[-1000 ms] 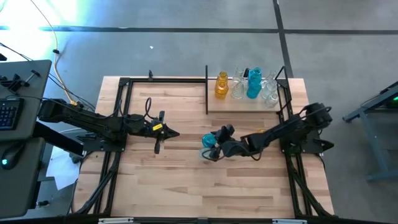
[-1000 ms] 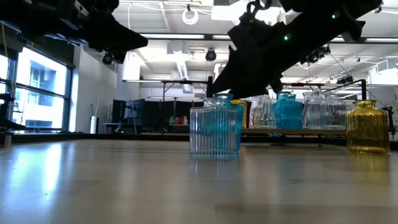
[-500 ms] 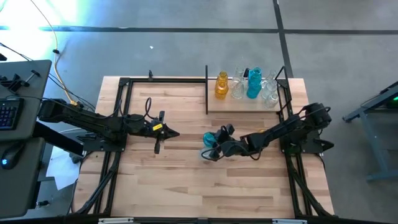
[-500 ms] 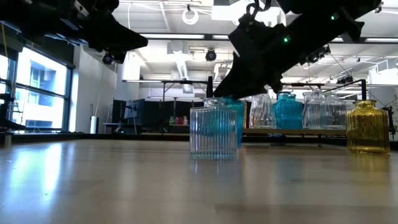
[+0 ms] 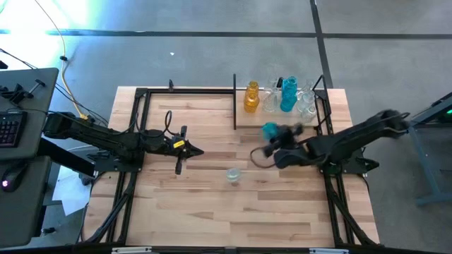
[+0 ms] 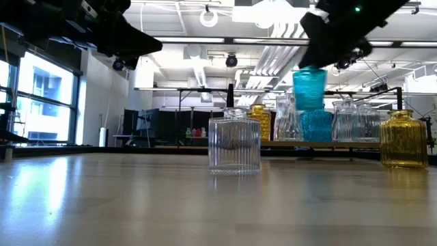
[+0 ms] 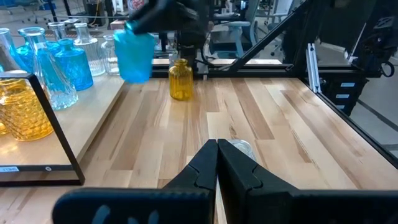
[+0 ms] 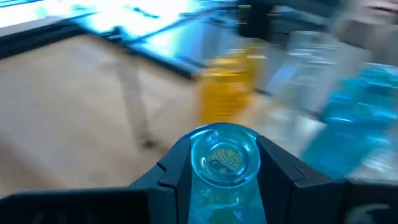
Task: Sort vases onto shelf
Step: Put the blue vase on the shelf aligned with the other blue vase
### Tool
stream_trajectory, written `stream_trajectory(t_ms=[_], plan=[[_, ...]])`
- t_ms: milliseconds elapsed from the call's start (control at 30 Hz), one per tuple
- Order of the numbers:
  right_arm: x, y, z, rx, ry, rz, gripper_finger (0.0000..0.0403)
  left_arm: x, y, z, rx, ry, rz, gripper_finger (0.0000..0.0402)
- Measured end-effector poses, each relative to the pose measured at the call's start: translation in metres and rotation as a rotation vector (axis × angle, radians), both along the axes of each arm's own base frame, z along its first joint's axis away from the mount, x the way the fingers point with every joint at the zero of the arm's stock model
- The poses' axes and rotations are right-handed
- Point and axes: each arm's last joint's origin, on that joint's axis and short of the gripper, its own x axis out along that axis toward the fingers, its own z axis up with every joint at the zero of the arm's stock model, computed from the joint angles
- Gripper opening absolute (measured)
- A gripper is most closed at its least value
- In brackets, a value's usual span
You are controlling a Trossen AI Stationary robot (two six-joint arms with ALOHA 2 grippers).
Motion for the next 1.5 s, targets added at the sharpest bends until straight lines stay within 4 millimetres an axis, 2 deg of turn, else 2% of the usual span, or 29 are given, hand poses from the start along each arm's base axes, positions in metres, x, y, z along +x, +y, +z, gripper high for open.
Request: stream_trajectory(t_ms=[100,233,467,600,1067,1500], plan=[[-0.02,-0.016,0.002,-0.011,-0.001,-0.145,0.0108,0.0,0.0,0.0,0.0,0.0,0.0,0.0],[-0.03,-0.034,-0.003,-0.009,0.018,-0.293,0.0108,0.0,0.0,0.0,0.0,-0.001,0.0,0.0],[-0.043,-0.055,-0.034,0.006,0.039,-0.42,0.0108,0.0,0.0,0.0,0.0,0.0,0.0,0.0],[-0.045,-0.061,-0.042,0.03,0.023,-0.439,0.0108,0.0,0.0,0.0,0.002,0.0,-0.001,0.0],[-0.04,-0.091,-0.041,0.077,0.058,-0.46,0.0108,0.0,0.0,0.0,0.0,0.0,0.0,0.0],[-0.037,-0.1,-0.048,0.094,0.05,-0.417,0.011,0.0,0.0,0.0,0.001,0.0,-0.001,0.0]])
